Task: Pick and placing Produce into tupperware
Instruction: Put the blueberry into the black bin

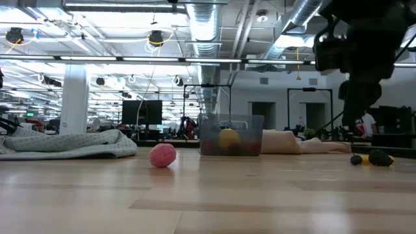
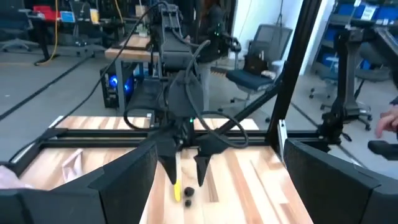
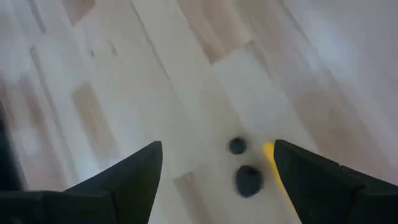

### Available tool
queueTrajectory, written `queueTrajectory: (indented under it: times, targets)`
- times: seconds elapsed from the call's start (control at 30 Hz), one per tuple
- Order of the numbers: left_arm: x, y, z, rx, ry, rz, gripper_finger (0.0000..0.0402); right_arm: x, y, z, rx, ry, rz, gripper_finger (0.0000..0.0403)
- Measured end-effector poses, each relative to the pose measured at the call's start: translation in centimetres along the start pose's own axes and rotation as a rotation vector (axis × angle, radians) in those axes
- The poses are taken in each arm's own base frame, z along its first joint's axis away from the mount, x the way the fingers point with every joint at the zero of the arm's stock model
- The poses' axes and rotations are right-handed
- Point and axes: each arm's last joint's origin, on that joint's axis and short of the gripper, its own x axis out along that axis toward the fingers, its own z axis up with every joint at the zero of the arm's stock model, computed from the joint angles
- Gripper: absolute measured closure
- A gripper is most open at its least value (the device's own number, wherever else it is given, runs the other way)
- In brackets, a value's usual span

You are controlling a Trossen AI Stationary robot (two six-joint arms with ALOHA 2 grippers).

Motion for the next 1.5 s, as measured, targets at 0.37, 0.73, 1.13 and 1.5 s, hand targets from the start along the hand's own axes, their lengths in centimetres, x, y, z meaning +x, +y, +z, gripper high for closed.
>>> queueTrajectory:
  times: [0.37, 0.73, 1.13, 1.5]
  targets:
    - [-1.3, -1.3, -1.7, 0.004, 0.007, -0.048, 0.0062, 0.2, 1.6, -1.2, 0.088, 0.074, 0.065, 0.0074]
    - [-1.2, -3.0, -1.8, 0.078, 0.001, -0.023, 0.0062, 0.3, 2.2, -2.3, 0.098, -0.091, -0.142, 0.0103]
    - [-1.2, -3.0, -1.9, 0.076, 0.009, -0.014, 0.0062, 3.3, 2.8, -2.9, 0.084, -0.021, -0.241, 0.0112]
    - [-1.2, -2.9, -2.0, 0.069, 0.021, -0.013, 0.0062, 6.0, 3.4, -2.4, 0.029, -0.01, -0.245, 0.0113]
